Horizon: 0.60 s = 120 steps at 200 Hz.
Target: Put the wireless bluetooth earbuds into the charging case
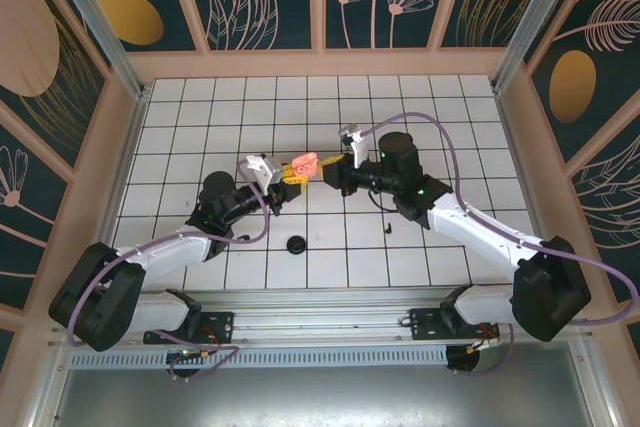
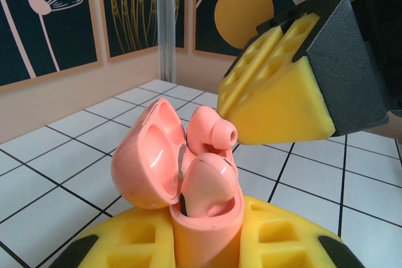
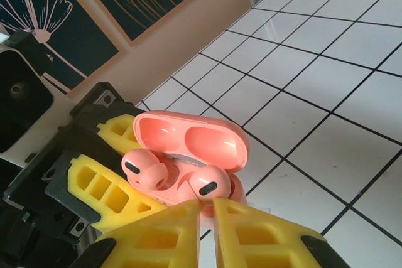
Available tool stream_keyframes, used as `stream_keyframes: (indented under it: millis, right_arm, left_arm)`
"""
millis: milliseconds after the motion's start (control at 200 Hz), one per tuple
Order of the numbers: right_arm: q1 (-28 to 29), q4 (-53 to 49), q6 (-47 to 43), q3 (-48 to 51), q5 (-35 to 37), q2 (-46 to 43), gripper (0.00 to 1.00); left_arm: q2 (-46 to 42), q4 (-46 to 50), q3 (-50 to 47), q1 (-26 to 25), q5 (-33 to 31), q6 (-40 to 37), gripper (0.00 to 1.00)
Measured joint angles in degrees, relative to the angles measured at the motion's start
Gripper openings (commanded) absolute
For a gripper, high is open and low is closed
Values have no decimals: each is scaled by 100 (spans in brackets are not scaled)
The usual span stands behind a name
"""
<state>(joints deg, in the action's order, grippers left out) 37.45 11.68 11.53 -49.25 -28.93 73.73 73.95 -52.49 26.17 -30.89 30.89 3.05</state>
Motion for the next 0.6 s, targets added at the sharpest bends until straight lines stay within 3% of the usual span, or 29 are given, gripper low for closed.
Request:
stream_keyframes:
  millis: [601]
  right_arm:
    - [315, -439, -243, -498, 354, 273, 18]
  left_arm:
    - [2, 7, 0, 15, 7, 17, 8]
